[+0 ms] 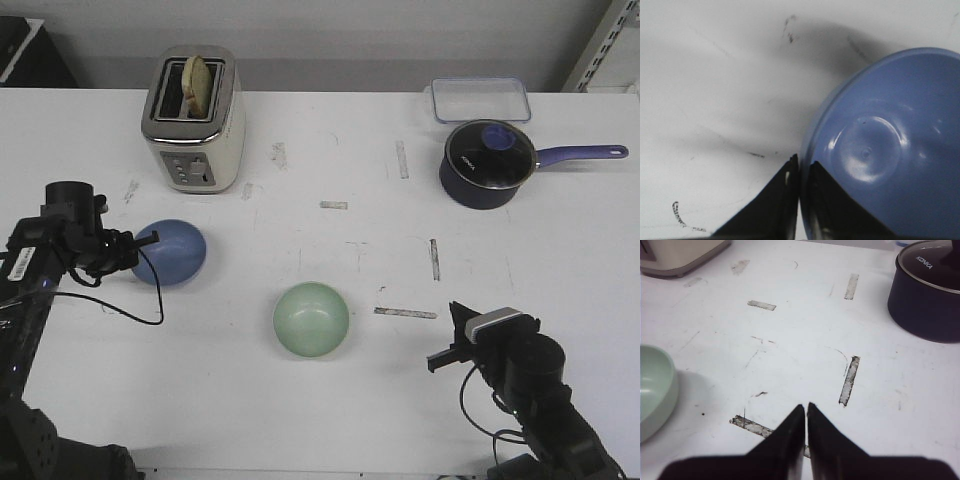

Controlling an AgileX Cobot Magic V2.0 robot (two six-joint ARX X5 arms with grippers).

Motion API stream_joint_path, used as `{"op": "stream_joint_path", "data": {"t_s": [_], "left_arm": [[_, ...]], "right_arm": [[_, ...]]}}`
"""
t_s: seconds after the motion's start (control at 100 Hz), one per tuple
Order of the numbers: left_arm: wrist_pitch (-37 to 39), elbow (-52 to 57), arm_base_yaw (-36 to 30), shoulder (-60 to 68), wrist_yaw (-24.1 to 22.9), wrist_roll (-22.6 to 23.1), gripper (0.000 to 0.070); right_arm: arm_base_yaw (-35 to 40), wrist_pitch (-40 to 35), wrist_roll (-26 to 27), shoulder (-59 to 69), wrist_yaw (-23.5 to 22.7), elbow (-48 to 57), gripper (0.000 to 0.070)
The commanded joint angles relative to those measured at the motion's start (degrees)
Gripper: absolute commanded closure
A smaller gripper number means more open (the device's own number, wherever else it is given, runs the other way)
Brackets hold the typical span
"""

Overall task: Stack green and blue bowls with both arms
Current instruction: 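Lift the blue bowl with the left gripper and lower it onto the green bowl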

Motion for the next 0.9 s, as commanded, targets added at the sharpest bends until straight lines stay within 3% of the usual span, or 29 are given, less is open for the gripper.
{"op": "stream_joint_path", "data": {"t_s": [0.0, 0.11, 0.28, 0.37, 0.65, 0.89], "left_arm": [[0.1, 3.1, -0.5, -2.2, 0.7, -0.4, 0.07], [0.2, 5.8, -2.1, -6.3, 1.7, -2.1, 0.07], [0.9, 7.5, -7.7, -13.5, 8.9, -6.8, 0.07], [1.4, 7.5, -13.3, -16.2, 9.0, -8.9, 0.07], [-1.5, 7.5, -33.6, -14.5, 8.4, -8.4, 0.07], [-5.6, 7.5, -41.6, -6.3, 7.0, -6.3, 0.07]], "right_arm": [[0.2, 0.5, -0.1, 0.3, -0.1, 0.5, 0.07], [0.2, 0.5, -0.1, 0.3, -0.1, 0.5, 0.07], [0.2, 0.5, -0.1, 0.3, -0.1, 0.5, 0.07], [0.2, 0.5, -0.1, 0.3, -0.1, 0.5, 0.07], [0.2, 0.5, -0.1, 0.3, -0.1, 0.5, 0.07], [0.2, 0.5, -0.1, 0.3, -0.1, 0.5, 0.07]]}}
